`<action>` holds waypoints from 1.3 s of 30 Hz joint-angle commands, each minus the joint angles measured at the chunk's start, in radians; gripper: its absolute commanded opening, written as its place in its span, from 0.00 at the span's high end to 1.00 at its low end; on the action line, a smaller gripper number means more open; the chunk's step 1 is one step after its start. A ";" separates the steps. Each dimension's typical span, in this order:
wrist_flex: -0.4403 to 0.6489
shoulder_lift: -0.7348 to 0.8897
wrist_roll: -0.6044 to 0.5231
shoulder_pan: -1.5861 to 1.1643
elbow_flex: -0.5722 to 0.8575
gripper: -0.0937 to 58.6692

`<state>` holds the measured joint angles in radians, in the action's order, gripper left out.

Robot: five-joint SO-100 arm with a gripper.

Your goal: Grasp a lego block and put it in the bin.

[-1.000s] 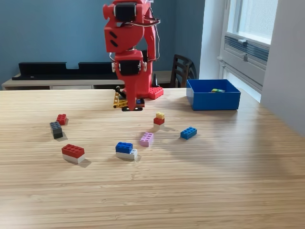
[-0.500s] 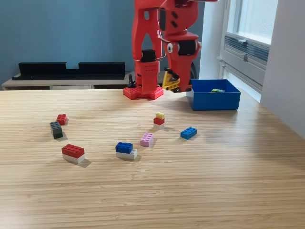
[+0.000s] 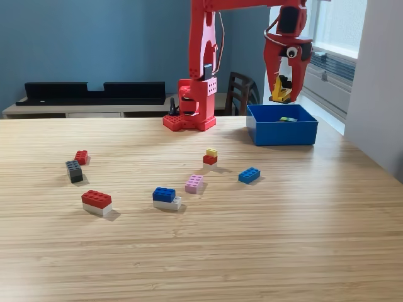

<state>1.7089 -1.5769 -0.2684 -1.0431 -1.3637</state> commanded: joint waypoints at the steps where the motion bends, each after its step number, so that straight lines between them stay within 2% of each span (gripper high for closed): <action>1: 0.028 -0.015 0.023 -0.120 0.075 1.00; 12: 0.025 -0.012 0.087 -0.198 0.098 0.99; 15: 0.025 -0.011 0.109 -0.202 0.097 0.78; 17: 0.023 -0.011 0.121 -0.206 0.094 0.69; 27: 0.021 -0.011 0.138 -0.213 0.101 0.56; 31: 0.021 -0.011 0.127 -0.195 0.140 0.62; 36: 0.021 -0.011 0.092 -0.130 0.189 0.88; 39: 0.021 -0.011 0.069 -0.060 0.212 0.97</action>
<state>1.7089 -1.5769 -0.1841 -1.1612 -1.2287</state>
